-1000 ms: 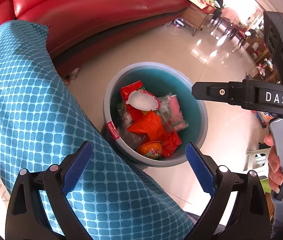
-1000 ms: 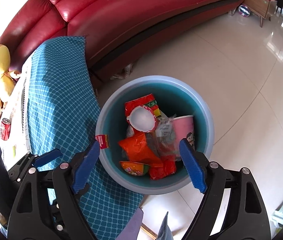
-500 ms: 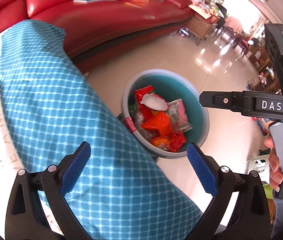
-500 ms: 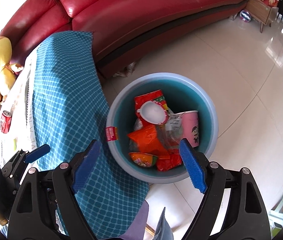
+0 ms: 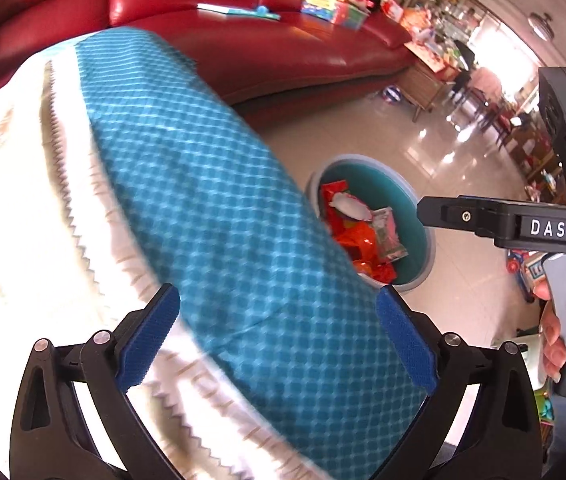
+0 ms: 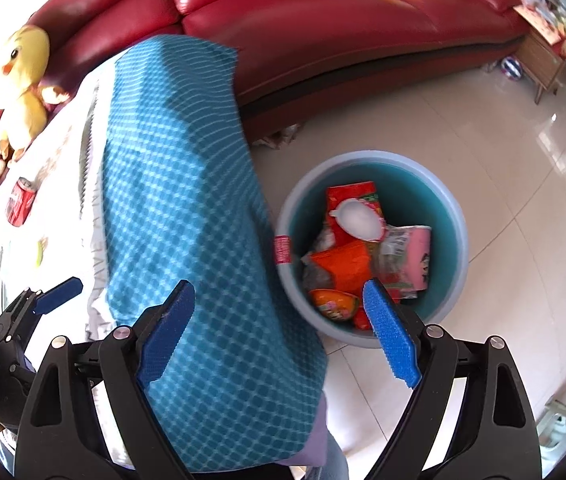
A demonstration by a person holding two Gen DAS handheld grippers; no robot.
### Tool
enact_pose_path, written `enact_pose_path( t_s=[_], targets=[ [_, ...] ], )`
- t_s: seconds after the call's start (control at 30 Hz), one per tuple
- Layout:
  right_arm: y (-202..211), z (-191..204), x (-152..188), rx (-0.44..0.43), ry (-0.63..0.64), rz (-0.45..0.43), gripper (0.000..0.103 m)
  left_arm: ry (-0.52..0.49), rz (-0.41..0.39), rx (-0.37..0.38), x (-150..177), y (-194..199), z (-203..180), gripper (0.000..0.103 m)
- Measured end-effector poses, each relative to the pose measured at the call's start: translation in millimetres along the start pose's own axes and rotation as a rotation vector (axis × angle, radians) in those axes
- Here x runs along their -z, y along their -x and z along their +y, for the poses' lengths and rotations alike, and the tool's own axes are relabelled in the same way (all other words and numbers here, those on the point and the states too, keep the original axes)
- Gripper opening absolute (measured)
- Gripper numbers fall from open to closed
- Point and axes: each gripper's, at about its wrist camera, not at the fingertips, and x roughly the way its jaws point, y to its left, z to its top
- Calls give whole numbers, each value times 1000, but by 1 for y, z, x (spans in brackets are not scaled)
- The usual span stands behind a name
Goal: Collect trash
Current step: 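Move both open tools back over the bed toward the can and lid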
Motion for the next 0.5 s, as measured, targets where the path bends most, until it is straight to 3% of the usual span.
enact_pose_path(
  t_s=[0.3, 0.5],
  targets=[
    [-13, 105, -3, -37, 176, 40, 82, 125, -50, -84, 40, 54, 89, 99],
    [-34, 187, -8, -82, 294, 86, 82, 211, -70, -185, 68, 92, 160, 99]
  ],
)
